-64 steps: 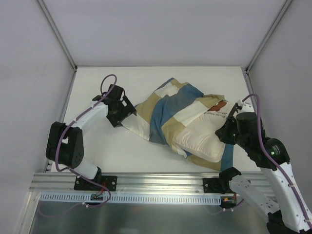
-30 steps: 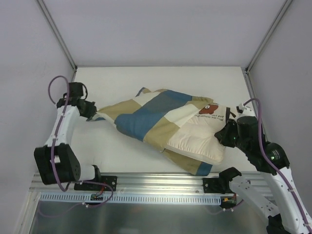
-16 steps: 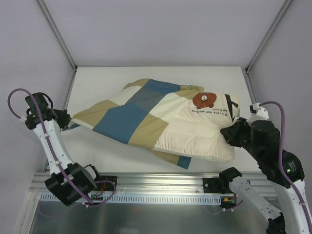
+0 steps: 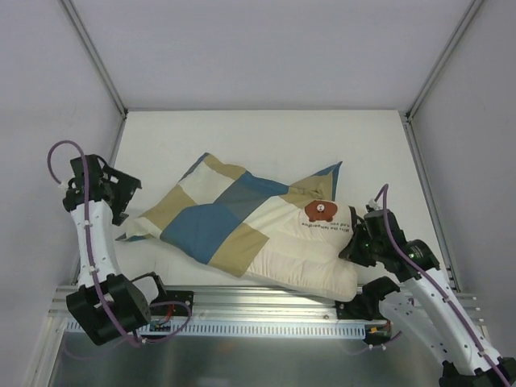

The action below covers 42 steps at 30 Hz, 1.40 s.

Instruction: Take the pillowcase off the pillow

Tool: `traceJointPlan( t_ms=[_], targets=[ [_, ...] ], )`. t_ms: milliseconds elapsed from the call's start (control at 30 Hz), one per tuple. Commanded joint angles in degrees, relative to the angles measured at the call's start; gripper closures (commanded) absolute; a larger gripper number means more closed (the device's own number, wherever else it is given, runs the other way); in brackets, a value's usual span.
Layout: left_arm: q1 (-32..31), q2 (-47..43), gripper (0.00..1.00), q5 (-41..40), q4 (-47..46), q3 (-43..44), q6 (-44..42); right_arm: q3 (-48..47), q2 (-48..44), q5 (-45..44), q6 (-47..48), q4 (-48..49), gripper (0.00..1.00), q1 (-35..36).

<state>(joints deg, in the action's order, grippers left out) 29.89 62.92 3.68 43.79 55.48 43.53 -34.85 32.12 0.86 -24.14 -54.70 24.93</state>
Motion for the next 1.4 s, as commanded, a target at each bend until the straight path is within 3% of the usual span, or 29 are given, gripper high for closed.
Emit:
traceJointPlan(
  t_ms=[0, 67, 100, 133, 200, 233, 267, 300, 467, 667, 733, 933, 1233, 1333, 1367],
  targets=[
    [-11.55, -2.36, 0.07, -3.32, -2.57, 6.11, -5.03, -3.82, 2.77, 2.64, 1.9, 4.95, 0.99, -0.41],
    [-20.34, -1.57, 0.03, -7.7, -2.57, 9.79, -6.0, -3.82, 4.09, 2.92, 2.43, 4.86, 0.99, -0.32],
    [-20.4, -1.22, 0.03, -8.77, -2.57, 10.95, -6.43, -3.56, 4.01, 2.83, 2.52, 4.86, 0.99, -0.41],
    [-25.79, 0.18, 0.03, -9.48, -2.66, 12.27, -7.22, -3.12, 3.31, 2.74, 2.43, 4.78, 0.96, -0.41],
    [-30.66, 2.2, 0.04, -9.57, -2.57, 16.05, -8.19, -2.51, 2.43, 2.13, 1.91, 4.78, 0.9, -0.32],
    [-36.34, 5.0, 0.05, -9.48, -2.48, 17.63, -9.15, -2.07, 1.64, 2.04, 1.64, 4.78, 0.91, -0.32],
    [-39.0, 6.68, 0.07, -9.05, -2.57, 20.43, -9.6, -1.8, 1.37, 2.04, 1.55, 4.86, 0.99, -0.32],
    [-41.55, 8.35, 0.08, -7.65, -2.57, 21.93, -10.65, -1.63, 1.19, 1.95, 1.47, 4.78, 0.99, -0.32],
    [-59.81, 25.12, 0.1, -5.53, -1.96, 34.74, -13.73, -1.1, 0.93, 2.04, 1.64, 4.86, 0.99, -0.32],
    [-73.02, 47.89, 0.1, -7.46, 1.56, 56.2, -17.33, -1.01, 0.23, 2.74, 1.55, 5.21, 0.99, -0.32],
    [-74.36, 54.49, 0.1, -7.47, 2.26, 63.65, -18.13, -1.1, 0.05, 2.83, 1.55, 5.39, 0.99, -0.23],
    [-75.68, 65.66, 0.07, -1.33, 2.27, 74.93, -19.53, -0.13, -0.13, 3.35, 1.9, 5.65, 0.99, -0.23],
    [-77.96, 74.89, 0.06, 10.27, 2.18, 77.84, -20.5, 1.54, -0.13, 4.32, 1.29, 7.23, 0.99, -0.32],
    [-78.76, 75.95, 0.15, 11.52, 2.09, 76.01, -20.5, 1.37, 0.14, 4.32, 1.2, 7.24, 0.99, -0.23],
    [-78.76, 75.86, 0.37, 11.61, 2.09, 75.57, -20.59, 1.28, 0.05, 4.32, 1.29, 7.32, 0.99, -0.23]
  ],
)
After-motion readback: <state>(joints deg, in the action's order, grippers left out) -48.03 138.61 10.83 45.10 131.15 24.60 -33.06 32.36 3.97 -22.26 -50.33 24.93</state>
